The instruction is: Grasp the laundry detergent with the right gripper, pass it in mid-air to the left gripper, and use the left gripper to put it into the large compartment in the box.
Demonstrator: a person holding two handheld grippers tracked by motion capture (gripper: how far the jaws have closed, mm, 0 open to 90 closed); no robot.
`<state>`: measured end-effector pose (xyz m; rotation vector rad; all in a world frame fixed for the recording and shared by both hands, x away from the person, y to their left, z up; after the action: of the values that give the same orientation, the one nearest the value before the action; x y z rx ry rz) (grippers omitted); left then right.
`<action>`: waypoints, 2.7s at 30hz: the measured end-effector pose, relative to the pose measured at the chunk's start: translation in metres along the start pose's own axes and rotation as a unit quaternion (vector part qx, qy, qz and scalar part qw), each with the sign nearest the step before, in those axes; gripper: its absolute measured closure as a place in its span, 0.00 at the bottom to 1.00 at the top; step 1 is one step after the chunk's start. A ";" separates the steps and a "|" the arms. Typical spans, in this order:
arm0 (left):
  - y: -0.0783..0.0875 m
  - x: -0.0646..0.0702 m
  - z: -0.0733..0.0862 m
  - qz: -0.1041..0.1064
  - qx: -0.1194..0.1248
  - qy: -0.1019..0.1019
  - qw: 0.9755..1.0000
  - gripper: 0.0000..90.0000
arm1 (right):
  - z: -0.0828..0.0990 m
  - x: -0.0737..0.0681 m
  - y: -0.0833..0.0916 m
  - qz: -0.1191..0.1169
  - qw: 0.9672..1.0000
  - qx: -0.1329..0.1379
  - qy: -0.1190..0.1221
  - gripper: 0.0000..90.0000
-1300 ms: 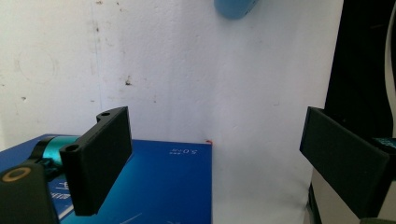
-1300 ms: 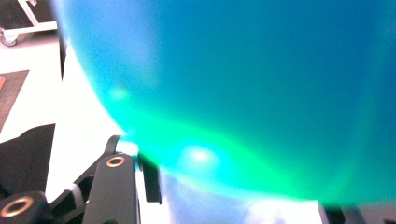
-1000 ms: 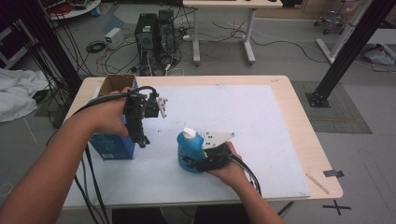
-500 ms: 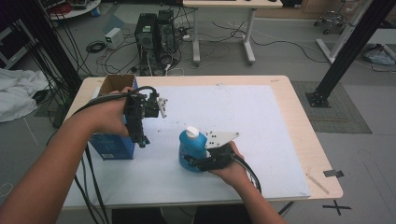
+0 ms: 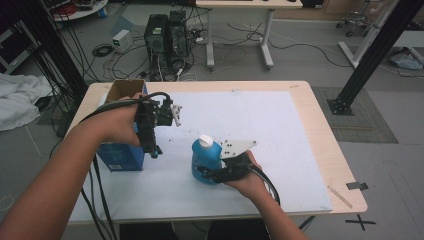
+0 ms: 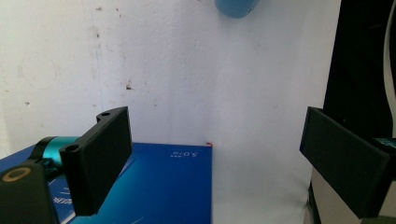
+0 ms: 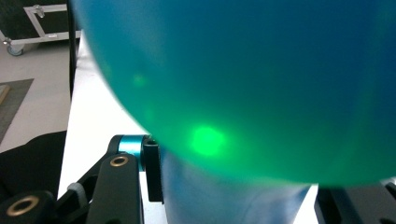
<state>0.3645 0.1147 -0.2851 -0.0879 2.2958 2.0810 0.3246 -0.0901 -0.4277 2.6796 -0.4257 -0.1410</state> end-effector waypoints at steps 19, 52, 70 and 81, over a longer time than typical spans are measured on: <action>0.011 0.019 -0.036 0.008 0.011 -0.067 0.998 0.10 | -0.005 -0.002 -0.002 -0.027 1.000 0.003 0.010 0.52; -0.001 0.036 -0.079 0.021 -0.011 -0.111 0.994 0.10 | -0.030 -0.012 -0.013 -0.097 0.994 -0.023 0.052 0.52; -0.012 0.038 -0.088 0.023 -0.027 -0.114 0.993 0.10 | -0.033 -0.013 -0.014 -0.099 0.993 -0.024 0.052 0.52; -0.017 0.037 -0.088 0.014 -0.038 -0.114 0.993 0.10 | -0.034 -0.014 -0.015 -0.102 0.993 -0.023 0.049 0.52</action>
<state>0.3290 0.0246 -0.2957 0.1719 2.0995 2.0690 0.3210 -0.0597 -0.4025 2.6658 -0.1169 -0.0781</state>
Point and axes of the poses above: each handheld gripper's, and its own axes: y roughly backward along the jaws, z roughly out of its underside, x roughly to its right, the point moved 3 cm from there along -y, roughly forward along the jaws, and after that the axes turned 2 degrees about -y, right-handed, at the moved point
